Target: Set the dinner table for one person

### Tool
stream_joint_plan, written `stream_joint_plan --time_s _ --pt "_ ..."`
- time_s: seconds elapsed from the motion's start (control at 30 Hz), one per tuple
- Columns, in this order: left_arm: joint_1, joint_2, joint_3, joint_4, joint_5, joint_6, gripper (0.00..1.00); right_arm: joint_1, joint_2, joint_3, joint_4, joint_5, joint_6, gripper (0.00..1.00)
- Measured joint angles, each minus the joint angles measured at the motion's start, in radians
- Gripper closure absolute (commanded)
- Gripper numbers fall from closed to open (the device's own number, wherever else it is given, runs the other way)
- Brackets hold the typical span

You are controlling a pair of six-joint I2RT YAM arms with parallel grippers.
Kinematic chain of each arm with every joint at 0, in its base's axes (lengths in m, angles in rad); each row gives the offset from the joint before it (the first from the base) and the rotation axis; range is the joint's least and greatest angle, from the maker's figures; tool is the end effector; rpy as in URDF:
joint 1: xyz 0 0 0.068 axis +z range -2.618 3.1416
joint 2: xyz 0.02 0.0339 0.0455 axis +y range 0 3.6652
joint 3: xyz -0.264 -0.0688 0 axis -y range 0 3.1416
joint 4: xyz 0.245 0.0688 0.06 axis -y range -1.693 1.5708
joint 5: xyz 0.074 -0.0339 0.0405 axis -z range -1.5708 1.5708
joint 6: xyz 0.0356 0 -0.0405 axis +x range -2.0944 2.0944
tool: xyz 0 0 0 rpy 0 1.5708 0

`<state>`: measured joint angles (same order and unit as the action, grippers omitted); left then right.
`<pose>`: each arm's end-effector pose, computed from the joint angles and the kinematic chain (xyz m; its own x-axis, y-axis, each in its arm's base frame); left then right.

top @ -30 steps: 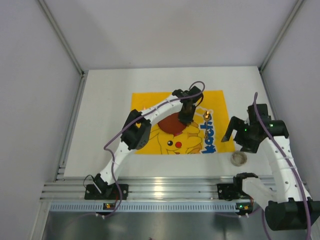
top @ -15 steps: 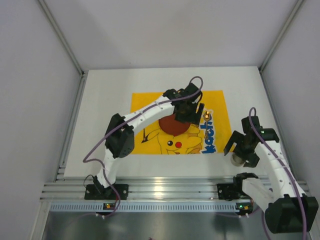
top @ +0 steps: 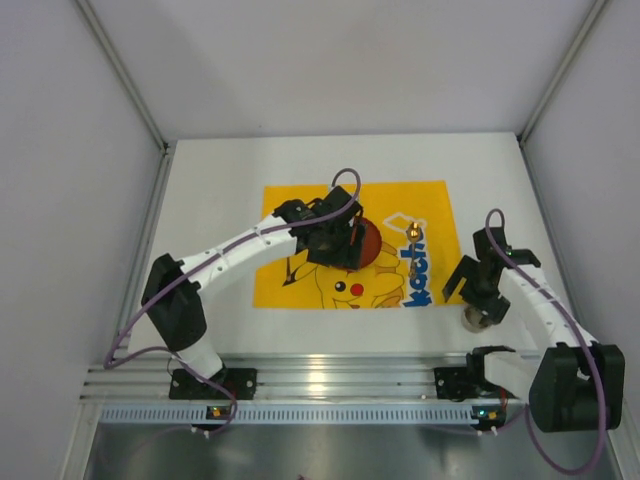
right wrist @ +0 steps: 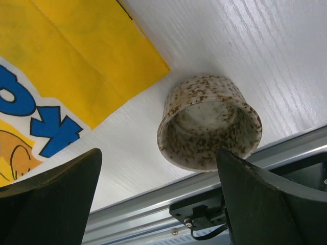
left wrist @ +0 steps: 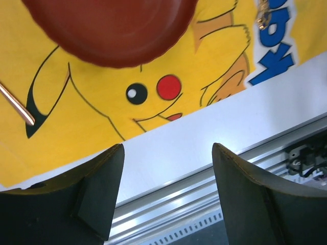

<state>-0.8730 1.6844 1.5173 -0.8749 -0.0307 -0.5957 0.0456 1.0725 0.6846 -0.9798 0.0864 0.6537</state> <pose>0.2301 -0.2727 0.2996 -0.8834 0.1806 -0.4325 0.3145 0.9126 -0.2611 0.1654 0.0045 0.2011 -0.7938 0.5703 -0.2115 0.5728 0.8178 0.0556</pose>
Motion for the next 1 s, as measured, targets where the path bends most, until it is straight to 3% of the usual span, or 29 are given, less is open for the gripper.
stream_joint_plan --time_s 0.03,0.13,0.17,0.27,0.43,0.47,0.8,1.0 --pt "0.000 -0.007 -0.024 -0.001 -0.004 -0.005 0.26 0.000 0.013 -0.007 0.011 0.003 0.005 0.09" --pt "0.000 -0.025 -0.077 -0.009 -0.016 -0.011 0.26 0.000 0.045 -0.025 0.048 0.017 0.018 0.26" --pt "0.000 -0.031 -0.084 -0.011 -0.018 -0.013 0.26 0.000 0.051 -0.031 0.063 0.021 0.022 0.39" --pt "0.000 -0.051 -0.094 -0.010 -0.024 -0.014 0.27 0.000 0.069 -0.049 0.110 0.030 0.031 0.62" --pt "0.000 -0.119 -0.135 -0.010 -0.038 -0.019 0.26 0.000 0.094 -0.056 0.137 0.043 0.046 0.87" --pt "0.000 -0.130 -0.143 -0.011 -0.038 -0.021 0.26 0.000 0.098 -0.056 0.143 0.043 0.049 0.99" --pt "0.000 -0.211 -0.219 -0.011 -0.034 -0.035 0.26 0.000 0.012 -0.034 0.076 0.071 0.083 1.00" --pt "0.000 -0.301 -0.269 -0.018 -0.049 -0.037 0.25 0.002 -0.052 0.185 -0.050 0.106 0.099 1.00"
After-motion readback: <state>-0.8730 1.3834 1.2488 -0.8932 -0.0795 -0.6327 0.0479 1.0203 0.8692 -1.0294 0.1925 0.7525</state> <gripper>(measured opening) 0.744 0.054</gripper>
